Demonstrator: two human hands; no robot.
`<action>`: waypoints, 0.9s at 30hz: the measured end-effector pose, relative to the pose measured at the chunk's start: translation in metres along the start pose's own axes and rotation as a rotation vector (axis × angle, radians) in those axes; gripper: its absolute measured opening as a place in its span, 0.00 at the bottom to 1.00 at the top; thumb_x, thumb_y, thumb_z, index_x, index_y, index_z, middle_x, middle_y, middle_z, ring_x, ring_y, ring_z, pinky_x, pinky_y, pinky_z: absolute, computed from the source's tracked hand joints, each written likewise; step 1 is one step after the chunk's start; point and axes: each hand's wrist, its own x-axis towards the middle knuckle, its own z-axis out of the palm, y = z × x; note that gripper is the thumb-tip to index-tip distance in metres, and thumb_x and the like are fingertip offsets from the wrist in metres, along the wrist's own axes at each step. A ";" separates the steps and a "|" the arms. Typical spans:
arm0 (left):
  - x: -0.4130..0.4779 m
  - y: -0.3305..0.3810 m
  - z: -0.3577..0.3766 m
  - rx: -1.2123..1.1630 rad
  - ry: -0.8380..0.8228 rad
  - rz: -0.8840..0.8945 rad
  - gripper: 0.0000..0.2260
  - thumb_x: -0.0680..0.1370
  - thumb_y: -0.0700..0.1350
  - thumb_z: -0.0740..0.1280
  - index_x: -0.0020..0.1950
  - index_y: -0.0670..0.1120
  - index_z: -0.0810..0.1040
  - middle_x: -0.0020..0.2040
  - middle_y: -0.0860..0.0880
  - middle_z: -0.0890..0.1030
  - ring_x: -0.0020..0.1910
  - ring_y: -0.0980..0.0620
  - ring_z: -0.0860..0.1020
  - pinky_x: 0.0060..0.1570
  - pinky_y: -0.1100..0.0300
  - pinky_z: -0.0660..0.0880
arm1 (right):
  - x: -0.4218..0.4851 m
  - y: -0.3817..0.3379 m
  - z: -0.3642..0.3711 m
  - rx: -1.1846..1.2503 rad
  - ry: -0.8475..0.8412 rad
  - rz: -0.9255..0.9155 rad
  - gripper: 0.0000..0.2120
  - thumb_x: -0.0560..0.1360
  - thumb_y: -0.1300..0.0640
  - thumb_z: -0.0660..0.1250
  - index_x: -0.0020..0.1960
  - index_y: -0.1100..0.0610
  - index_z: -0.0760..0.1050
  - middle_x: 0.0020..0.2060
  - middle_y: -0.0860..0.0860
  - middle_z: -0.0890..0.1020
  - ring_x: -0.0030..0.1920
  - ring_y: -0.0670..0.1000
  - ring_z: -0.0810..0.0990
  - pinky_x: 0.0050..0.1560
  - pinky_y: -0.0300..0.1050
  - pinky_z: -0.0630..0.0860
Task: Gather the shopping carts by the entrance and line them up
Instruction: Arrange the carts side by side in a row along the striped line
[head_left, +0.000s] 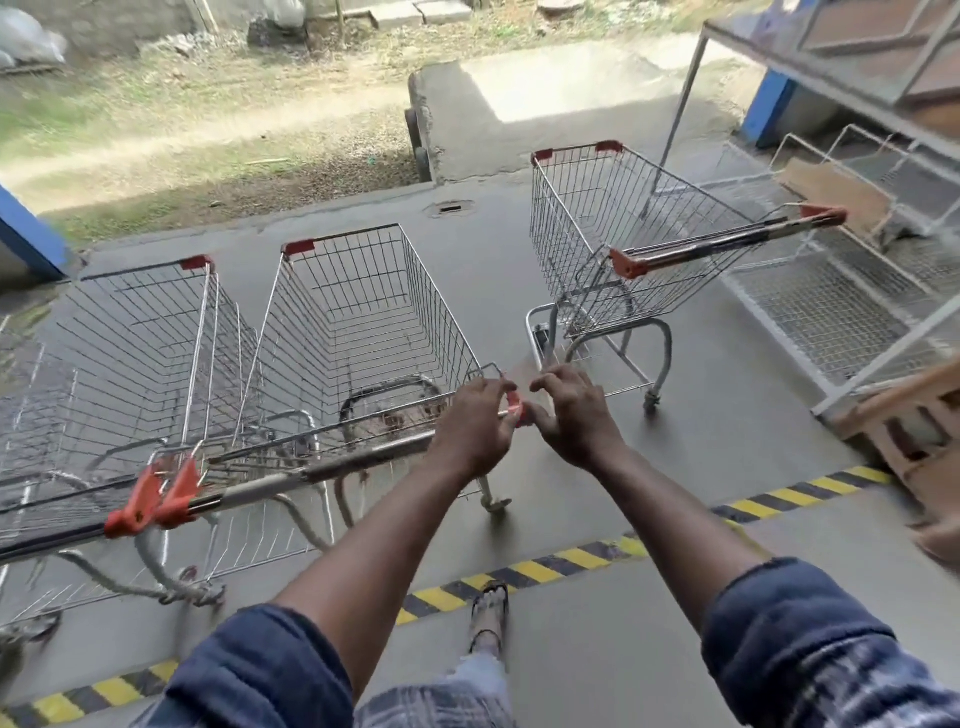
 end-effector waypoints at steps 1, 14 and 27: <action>0.011 0.004 0.004 0.007 -0.007 0.004 0.18 0.78 0.51 0.68 0.67 0.49 0.74 0.61 0.47 0.76 0.64 0.46 0.71 0.65 0.50 0.70 | 0.004 0.009 -0.002 -0.032 0.001 0.023 0.13 0.75 0.48 0.70 0.55 0.53 0.79 0.55 0.52 0.79 0.58 0.56 0.75 0.53 0.54 0.71; 0.211 0.105 0.097 0.000 -0.058 0.100 0.21 0.77 0.51 0.68 0.69 0.49 0.73 0.65 0.46 0.74 0.66 0.44 0.69 0.65 0.48 0.70 | 0.099 0.177 -0.071 -0.207 -0.051 0.182 0.14 0.74 0.49 0.69 0.57 0.53 0.77 0.55 0.54 0.77 0.58 0.59 0.75 0.55 0.56 0.71; 0.364 0.177 0.166 0.146 -0.265 0.081 0.22 0.82 0.52 0.62 0.73 0.45 0.66 0.70 0.42 0.70 0.71 0.41 0.67 0.73 0.38 0.55 | 0.175 0.320 -0.156 -0.334 -0.048 0.346 0.19 0.75 0.49 0.68 0.62 0.56 0.73 0.59 0.57 0.74 0.60 0.60 0.72 0.56 0.58 0.72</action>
